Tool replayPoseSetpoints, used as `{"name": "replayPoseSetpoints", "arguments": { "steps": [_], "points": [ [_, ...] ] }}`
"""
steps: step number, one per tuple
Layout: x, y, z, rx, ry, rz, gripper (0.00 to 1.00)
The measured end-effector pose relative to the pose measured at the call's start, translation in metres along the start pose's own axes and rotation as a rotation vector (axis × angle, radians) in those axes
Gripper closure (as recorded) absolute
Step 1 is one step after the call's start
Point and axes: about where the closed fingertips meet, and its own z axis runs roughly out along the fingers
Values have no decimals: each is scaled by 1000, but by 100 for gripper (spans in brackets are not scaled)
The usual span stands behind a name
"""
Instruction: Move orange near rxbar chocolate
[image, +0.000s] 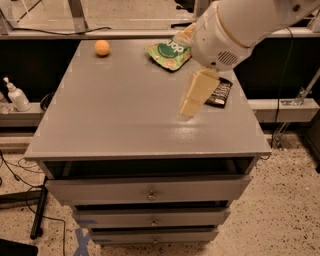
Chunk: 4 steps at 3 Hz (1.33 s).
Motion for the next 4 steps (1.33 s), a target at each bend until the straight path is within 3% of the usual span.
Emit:
{"name": "replayPoseSetpoints", "arguments": {
  "steps": [1, 2, 4],
  "points": [
    [-2, -7, -2, -6, -12, -28, 0],
    [-27, -27, 39, -5, -49, -60, 0],
    [-104, -94, 142, 72, -91, -79, 0]
  ]
}}
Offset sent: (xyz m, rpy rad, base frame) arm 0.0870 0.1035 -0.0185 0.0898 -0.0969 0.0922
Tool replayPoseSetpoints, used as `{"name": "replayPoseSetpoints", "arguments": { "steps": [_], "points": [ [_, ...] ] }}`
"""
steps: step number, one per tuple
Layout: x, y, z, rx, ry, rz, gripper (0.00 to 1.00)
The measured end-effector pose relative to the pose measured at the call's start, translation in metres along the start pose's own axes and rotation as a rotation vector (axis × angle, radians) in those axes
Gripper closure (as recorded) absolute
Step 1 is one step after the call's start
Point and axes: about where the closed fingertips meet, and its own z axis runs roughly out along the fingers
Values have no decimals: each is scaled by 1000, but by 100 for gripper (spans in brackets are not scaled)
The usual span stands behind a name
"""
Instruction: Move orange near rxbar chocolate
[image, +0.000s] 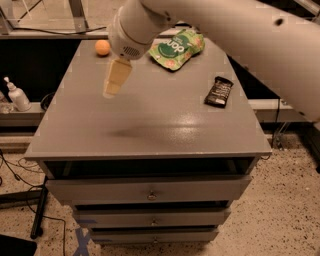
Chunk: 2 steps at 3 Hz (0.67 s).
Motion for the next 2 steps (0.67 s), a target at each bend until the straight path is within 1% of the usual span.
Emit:
{"name": "replayPoseSetpoints", "arguments": {
  "steps": [1, 2],
  "points": [
    [-37, -28, 57, 47, 6, 49, 0],
    [-37, -28, 57, 47, 6, 49, 0]
  ]
}}
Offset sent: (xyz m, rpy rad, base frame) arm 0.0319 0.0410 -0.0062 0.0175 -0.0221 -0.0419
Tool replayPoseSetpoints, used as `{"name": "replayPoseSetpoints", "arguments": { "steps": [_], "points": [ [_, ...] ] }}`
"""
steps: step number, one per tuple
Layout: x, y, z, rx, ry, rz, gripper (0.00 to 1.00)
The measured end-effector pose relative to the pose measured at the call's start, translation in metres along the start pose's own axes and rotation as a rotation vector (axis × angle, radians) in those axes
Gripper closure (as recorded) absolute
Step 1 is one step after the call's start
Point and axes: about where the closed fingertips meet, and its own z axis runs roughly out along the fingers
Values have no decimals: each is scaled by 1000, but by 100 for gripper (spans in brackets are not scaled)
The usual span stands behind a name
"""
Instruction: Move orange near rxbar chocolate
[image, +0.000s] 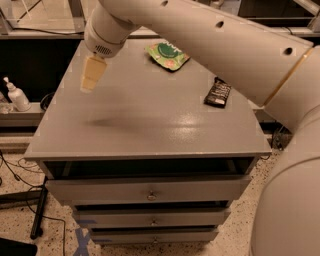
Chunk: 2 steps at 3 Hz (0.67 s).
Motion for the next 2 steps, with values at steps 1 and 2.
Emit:
{"name": "replayPoseSetpoints", "arguments": {
  "steps": [1, 2],
  "points": [
    [4, -11, 6, 51, 12, 31, 0],
    [21, -46, 28, 141, 24, 92, 0]
  ]
}}
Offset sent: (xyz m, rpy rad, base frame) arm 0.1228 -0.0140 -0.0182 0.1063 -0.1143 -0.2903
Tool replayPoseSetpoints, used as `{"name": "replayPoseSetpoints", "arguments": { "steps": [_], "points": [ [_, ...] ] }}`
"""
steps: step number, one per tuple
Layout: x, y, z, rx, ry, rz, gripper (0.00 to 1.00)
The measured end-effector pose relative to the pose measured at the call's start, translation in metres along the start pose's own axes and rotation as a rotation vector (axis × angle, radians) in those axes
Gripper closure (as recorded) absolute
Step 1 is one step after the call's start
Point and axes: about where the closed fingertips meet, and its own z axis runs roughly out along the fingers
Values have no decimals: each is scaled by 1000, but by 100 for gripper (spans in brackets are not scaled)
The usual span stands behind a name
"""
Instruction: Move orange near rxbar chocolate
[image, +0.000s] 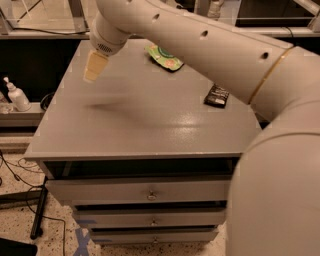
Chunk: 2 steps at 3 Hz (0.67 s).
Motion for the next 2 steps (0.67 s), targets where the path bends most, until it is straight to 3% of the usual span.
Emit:
{"name": "replayPoseSetpoints", "arguments": {
  "steps": [2],
  "points": [
    [42, -80, 65, 101, -65, 134, 0]
  ]
}}
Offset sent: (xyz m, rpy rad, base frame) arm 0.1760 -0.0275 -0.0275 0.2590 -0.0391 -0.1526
